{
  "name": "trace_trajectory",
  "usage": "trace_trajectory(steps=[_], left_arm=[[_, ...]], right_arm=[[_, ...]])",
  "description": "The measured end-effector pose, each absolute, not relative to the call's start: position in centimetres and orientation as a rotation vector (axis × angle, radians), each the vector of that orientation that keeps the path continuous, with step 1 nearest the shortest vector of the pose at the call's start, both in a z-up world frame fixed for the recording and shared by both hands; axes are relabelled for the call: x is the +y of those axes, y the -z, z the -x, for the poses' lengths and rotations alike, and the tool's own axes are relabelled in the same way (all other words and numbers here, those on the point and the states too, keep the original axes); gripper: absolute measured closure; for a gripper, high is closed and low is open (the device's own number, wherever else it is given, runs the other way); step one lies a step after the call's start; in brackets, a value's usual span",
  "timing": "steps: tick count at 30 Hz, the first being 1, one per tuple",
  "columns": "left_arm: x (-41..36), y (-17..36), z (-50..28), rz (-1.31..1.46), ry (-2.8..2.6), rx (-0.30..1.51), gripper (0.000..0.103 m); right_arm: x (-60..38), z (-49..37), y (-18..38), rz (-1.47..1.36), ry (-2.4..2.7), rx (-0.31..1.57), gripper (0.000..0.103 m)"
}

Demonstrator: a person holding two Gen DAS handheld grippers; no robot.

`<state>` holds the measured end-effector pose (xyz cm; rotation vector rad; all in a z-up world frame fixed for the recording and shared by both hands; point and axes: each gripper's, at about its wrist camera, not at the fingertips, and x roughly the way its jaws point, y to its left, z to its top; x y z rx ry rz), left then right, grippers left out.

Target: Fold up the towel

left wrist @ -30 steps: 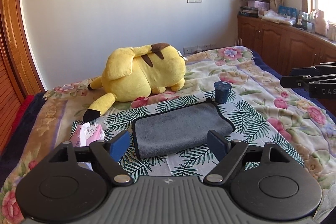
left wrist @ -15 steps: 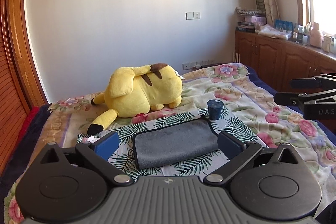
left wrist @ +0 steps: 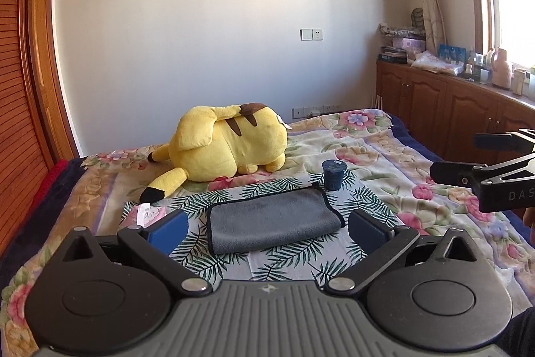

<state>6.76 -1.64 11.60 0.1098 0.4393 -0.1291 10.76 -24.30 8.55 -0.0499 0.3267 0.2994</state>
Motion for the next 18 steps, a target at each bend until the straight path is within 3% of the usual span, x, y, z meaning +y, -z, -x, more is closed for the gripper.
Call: trace_trajectory(steps=[18], left_arm=[[-1.9,-6.8,-1.3,-0.091,0.109,0.457,0.016]], right_arm=[[-24.3,-6.4,-4.3,0.023,-0.293,0.380,0.000]])
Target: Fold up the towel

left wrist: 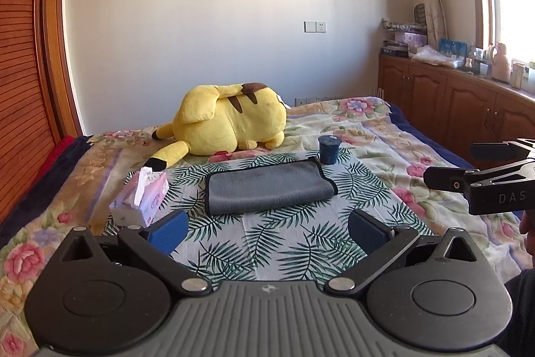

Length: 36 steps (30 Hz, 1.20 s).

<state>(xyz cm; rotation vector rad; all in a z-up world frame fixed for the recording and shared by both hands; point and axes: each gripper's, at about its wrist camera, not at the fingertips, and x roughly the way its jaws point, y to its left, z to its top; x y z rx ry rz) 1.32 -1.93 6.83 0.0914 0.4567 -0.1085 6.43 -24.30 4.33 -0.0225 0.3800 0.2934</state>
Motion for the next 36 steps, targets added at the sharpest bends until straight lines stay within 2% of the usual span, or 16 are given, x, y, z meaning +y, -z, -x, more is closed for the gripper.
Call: trace_trajectory(steps=[18,36], left_arm=[[-1.4,-1.7,0.1,-0.056,0.080,0.502,0.016],[0.1,1.0,0.0,0.004,0.016,0.489,0.016]], right_arm=[[-23.8,-3.6,-1.3,-0.001,-0.298,0.395,0.000],[-23.6,-3.8,1.3,0.024,-0.264,0.422,0.000]])
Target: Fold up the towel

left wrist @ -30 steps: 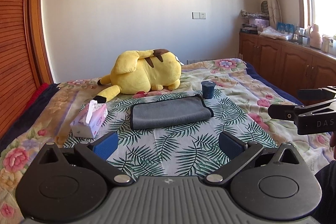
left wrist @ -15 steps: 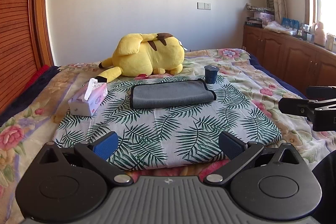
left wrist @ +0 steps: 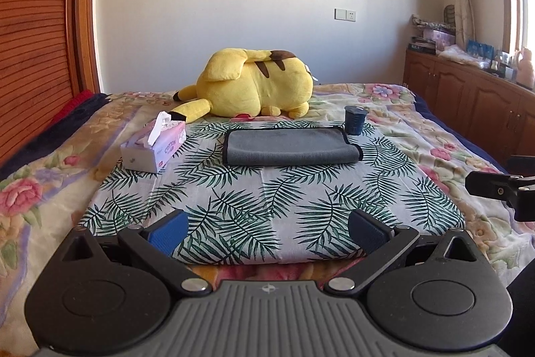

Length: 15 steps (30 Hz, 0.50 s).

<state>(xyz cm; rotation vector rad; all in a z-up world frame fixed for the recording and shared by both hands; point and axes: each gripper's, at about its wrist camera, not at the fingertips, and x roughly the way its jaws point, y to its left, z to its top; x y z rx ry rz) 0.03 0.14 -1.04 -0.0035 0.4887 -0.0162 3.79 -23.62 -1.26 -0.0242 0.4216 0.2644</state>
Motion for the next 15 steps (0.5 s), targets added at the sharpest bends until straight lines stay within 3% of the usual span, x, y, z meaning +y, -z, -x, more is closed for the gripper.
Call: trace_trajectory(steps=[15], left_arm=[[-0.7,1.1,1.2,-0.058,0.012,0.407,0.016]], right_arm=[[-24.1,-3.2,1.2,0.011,-0.239,0.359,0.000]])
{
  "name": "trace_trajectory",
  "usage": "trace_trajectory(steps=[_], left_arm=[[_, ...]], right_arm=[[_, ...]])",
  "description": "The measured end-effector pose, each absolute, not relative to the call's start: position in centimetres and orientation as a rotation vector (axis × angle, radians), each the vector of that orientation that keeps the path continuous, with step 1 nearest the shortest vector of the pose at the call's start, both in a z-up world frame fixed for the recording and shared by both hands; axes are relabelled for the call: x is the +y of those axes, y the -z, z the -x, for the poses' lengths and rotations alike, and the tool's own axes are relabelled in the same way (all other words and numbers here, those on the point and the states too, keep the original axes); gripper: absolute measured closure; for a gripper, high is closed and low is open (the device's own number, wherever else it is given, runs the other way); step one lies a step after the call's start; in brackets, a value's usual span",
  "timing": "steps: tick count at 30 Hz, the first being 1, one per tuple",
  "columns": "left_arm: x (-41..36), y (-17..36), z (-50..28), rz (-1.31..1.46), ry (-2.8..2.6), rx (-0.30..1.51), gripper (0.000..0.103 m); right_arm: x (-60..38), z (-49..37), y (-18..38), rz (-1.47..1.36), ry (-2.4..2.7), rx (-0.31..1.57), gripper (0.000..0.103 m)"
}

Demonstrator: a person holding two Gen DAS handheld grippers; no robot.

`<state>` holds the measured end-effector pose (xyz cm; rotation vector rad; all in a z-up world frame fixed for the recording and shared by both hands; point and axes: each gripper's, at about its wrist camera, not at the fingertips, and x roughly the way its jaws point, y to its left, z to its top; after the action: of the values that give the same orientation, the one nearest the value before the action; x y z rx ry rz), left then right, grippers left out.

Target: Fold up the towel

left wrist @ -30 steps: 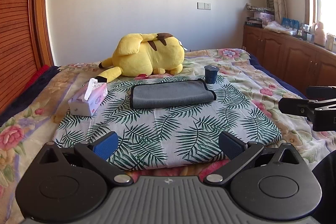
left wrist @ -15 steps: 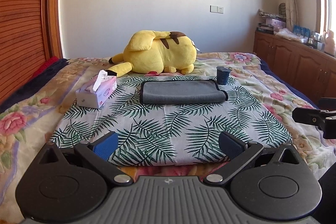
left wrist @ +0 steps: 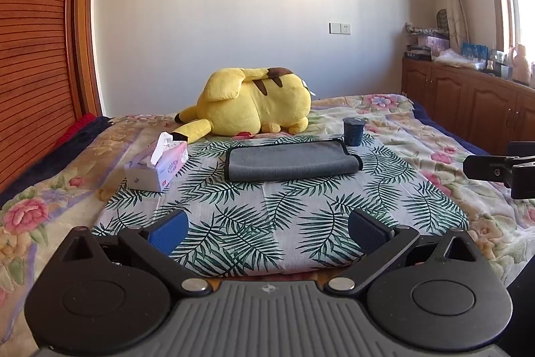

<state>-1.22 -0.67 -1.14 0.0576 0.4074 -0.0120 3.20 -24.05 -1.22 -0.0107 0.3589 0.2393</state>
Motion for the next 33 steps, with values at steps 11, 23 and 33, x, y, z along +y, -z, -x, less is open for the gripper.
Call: trace_trajectory(steps=[11,23,33], left_arm=[[-0.35,0.72,1.65,-0.044,-0.005,0.363,0.016],[-0.35,0.65,1.85,-0.050,0.000,0.347,0.016],[-0.46,0.73,1.95,-0.056,0.002,0.347,0.016]], right_arm=[[-24.81,-2.67,1.03,-0.015,-0.210,0.306,0.000],[-25.02,-2.47,1.05,-0.022,-0.203,0.292,0.000],[-25.05,-2.45,1.05,-0.022,-0.203,0.292,0.000]])
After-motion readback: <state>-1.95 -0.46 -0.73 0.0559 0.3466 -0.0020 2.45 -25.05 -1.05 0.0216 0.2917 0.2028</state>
